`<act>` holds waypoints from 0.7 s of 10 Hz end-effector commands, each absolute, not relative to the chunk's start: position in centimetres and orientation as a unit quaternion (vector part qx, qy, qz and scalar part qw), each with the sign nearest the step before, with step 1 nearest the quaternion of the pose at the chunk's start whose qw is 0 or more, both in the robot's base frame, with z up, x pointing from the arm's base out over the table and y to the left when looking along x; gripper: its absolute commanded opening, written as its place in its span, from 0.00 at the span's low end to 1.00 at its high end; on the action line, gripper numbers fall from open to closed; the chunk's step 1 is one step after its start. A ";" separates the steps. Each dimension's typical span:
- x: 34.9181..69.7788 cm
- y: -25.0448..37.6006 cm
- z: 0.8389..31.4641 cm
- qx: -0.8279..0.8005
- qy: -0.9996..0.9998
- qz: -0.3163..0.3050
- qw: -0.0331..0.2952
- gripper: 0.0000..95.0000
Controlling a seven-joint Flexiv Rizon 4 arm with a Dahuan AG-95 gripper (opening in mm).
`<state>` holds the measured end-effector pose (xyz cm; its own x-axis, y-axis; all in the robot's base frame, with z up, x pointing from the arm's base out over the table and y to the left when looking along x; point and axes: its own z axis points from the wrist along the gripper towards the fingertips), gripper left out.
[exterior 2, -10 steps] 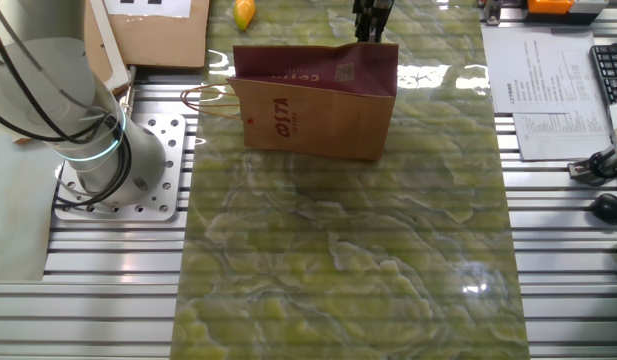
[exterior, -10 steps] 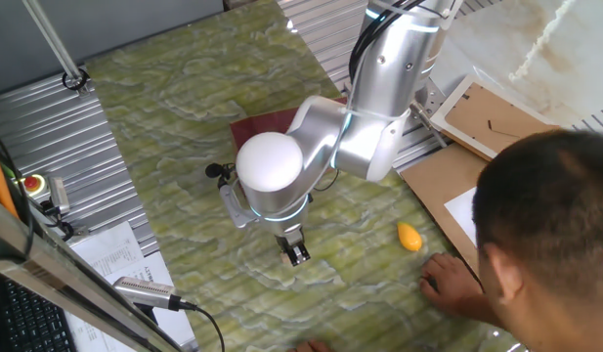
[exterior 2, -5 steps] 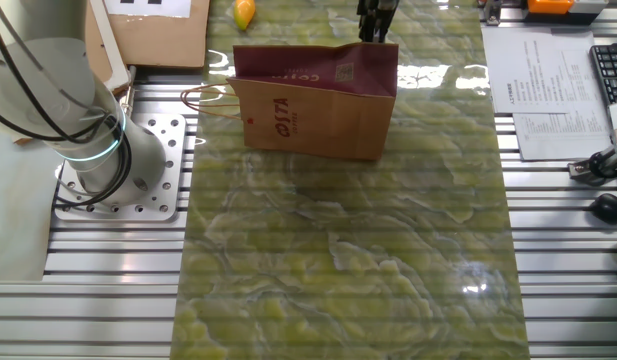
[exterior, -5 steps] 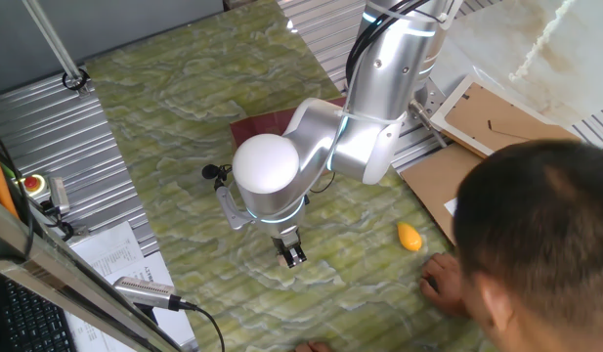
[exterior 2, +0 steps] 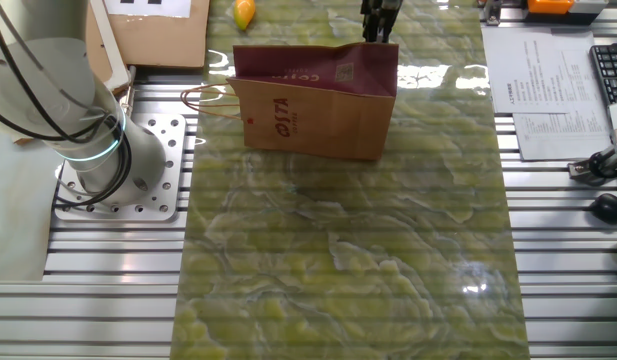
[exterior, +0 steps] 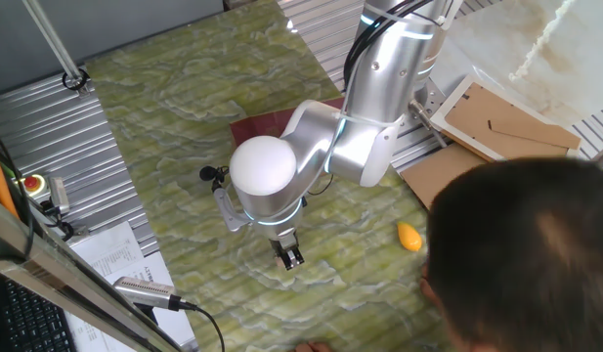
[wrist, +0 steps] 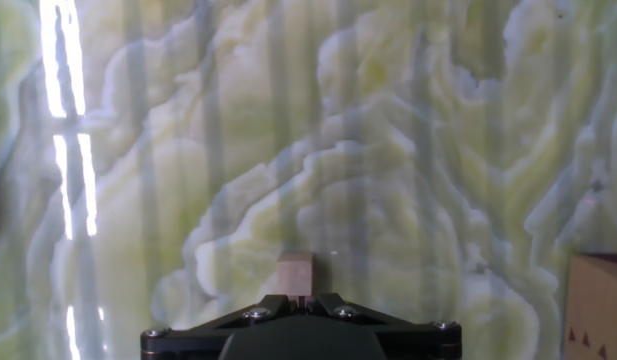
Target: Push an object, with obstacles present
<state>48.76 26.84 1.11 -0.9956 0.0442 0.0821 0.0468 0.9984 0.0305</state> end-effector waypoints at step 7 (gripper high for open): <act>50.1 26.6 1.1 -0.026 -0.999 -0.016 0.040 0.00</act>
